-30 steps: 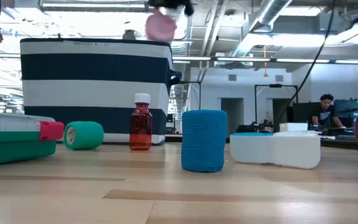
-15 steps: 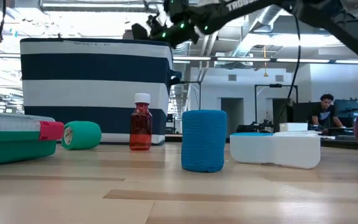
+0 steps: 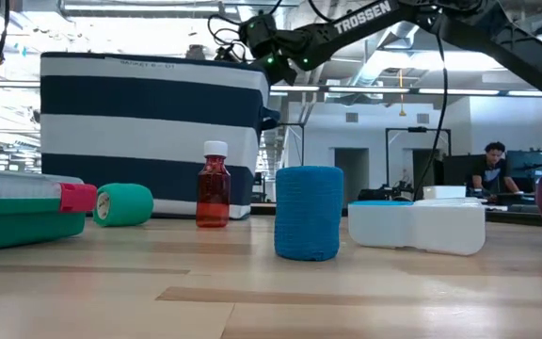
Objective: Pick & place medical supplies in basket/bin
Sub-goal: Put the pink container into the blue bin, then put the green bandage into the blue bin
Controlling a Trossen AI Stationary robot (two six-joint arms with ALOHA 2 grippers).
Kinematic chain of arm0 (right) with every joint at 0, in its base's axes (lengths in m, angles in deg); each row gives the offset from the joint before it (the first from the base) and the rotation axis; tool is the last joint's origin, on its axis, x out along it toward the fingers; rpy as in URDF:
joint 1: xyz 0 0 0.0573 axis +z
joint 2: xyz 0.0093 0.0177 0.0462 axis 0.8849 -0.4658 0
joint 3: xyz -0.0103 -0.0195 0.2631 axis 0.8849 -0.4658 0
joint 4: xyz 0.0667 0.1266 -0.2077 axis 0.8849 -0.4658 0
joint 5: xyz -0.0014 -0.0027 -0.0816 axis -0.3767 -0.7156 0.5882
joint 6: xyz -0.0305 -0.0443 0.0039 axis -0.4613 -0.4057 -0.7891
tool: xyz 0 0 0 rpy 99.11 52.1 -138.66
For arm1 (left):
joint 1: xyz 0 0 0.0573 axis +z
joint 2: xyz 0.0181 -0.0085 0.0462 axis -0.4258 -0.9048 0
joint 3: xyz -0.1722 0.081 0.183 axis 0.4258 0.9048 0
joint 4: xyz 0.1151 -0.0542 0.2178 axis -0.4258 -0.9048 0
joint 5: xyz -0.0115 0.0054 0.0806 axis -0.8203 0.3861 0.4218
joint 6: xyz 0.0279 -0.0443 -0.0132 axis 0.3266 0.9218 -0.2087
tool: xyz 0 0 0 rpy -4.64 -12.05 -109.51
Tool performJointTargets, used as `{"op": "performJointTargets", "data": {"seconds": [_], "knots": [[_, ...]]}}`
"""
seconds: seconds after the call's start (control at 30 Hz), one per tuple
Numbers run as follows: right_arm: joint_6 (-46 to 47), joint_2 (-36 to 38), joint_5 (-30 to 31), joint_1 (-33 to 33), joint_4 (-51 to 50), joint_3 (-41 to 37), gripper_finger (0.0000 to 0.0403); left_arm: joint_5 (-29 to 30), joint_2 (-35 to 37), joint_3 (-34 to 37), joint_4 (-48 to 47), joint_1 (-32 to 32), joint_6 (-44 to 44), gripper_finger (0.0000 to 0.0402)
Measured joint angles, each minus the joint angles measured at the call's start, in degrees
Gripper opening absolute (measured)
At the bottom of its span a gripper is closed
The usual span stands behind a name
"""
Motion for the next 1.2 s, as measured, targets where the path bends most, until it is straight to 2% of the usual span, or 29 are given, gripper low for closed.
{"op": "performJointTargets", "data": {"seconds": [0.17,0.3,0.5,0.67,0.83,1.0,1.2], "knots": [[-2.4,0.3,-0.3,0.1,-1.8,0.1,0.0125,0.0,0.0,0.0,0.6,0.0,0.0,0.0],[-6.9,0.3,-0.1,0.8,-8.4,4.0,0.015,0.0,0.0,0.0,0.6,0.0,1.2,0.0],[-11.7,0.2,4.1,3.0,-11.9,9.3,0.017,0.0,0.0,0.0,0.5,0.0,1.3,0.0],[-12.2,0.5,4.1,4.8,-18.3,16.9,0.0162,0.0,0.0,0.0,0.5,0.0,1.3,0.0],[-12.3,6.3,4.3,6.8,-22.0,15.2,0.0144,-0.1,0.0,0.0,-1.0,-0.2,3.6,0.0],[-13.2,14.1,4.3,9.2,-30.1,15.5,0.0128,-0.8,0.0,0.0,-8.1,-0.4,5.0,0.0],[-13.6,21.4,4.2,12.5,-32.6,15.3,0.0123,-2.9,0.0,0.0,-14.1,-0.4,13.2,0.0]]}}
